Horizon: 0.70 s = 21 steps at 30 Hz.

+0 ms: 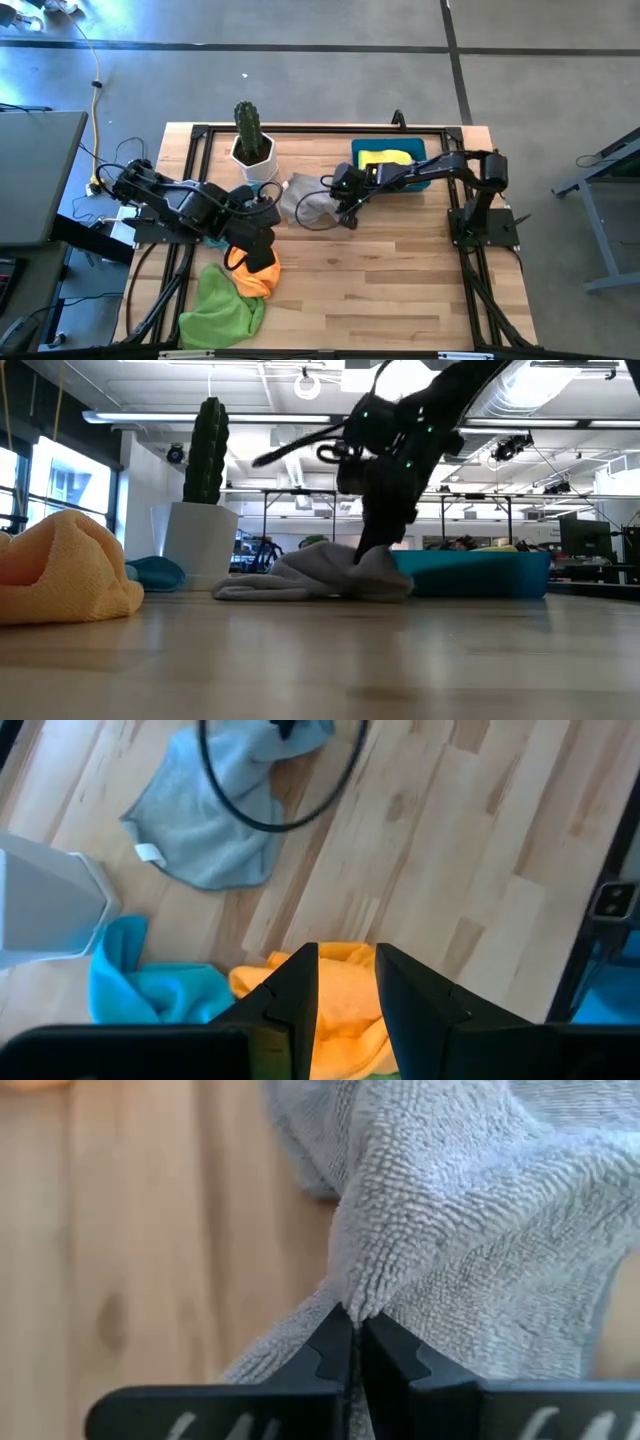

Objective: Fold microfiber towels
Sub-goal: Fold the gray microfiber cloth

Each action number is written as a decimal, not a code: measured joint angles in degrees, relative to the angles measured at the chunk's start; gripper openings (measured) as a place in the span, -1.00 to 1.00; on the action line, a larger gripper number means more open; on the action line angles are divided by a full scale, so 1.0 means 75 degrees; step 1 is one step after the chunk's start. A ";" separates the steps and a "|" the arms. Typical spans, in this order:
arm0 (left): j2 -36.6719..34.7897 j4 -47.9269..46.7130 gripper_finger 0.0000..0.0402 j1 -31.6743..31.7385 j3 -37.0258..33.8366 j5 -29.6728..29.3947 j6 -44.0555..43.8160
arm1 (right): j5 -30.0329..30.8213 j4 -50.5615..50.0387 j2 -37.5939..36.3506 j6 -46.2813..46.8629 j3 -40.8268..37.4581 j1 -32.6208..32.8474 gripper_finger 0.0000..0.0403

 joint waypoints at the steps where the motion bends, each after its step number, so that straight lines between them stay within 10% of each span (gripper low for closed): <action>1: 0.0000 0.0083 -0.54 0.0000 0.0000 -0.0003 -0.0037 | -0.0050 -0.0196 -0.0086 -0.0007 0.0000 0.0117 -0.98; 11: 0.0000 0.1029 -0.54 0.0000 0.0000 -0.0009 -0.0051 | -0.0480 -0.2174 -0.0341 0.0673 0.0000 0.1462 -1.00; 21: 0.0000 0.1826 -0.54 -0.0217 0.0000 -0.0067 -0.0391 | 0.0070 -0.1408 -0.0341 0.2452 -0.0026 0.2846 -1.00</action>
